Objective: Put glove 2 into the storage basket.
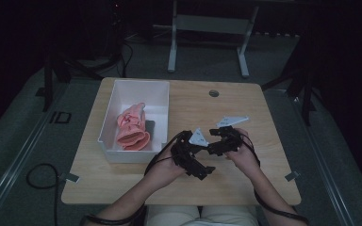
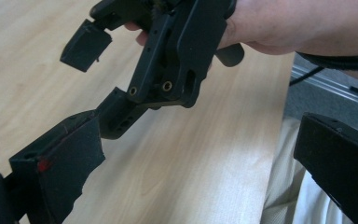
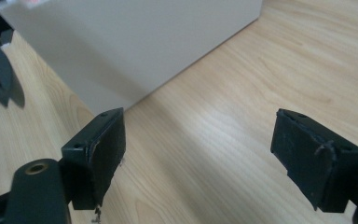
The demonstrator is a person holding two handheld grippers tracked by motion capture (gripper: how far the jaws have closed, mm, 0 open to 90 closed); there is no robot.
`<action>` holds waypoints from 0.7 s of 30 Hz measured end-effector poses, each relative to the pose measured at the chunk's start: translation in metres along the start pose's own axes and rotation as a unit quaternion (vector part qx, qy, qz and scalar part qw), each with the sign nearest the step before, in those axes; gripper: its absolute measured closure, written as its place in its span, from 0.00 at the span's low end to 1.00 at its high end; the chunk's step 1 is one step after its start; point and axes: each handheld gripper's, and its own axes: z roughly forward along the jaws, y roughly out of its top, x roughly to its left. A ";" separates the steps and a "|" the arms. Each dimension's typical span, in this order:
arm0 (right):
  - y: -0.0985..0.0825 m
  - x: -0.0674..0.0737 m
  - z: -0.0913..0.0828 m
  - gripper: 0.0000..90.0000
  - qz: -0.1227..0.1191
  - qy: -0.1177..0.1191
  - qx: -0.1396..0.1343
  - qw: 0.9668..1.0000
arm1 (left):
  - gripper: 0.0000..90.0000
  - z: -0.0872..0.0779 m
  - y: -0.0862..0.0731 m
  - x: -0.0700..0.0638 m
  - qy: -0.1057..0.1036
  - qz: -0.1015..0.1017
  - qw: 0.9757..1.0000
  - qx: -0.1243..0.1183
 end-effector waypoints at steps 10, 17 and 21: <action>-0.044 -0.014 0.008 0.20 0.011 -0.018 0.015 1.000 | 0.01 0.026 -0.022 -0.005 -0.015 0.004 1.000 -0.009; -0.061 -0.021 0.008 0.20 0.019 -0.029 0.023 0.999 | 0.01 0.044 -0.036 -0.009 -0.020 0.008 1.000 0.017; -0.068 -0.023 0.011 0.20 0.016 -0.041 0.024 0.999 | 0.01 0.053 -0.045 -0.010 -0.021 0.006 1.000 0.022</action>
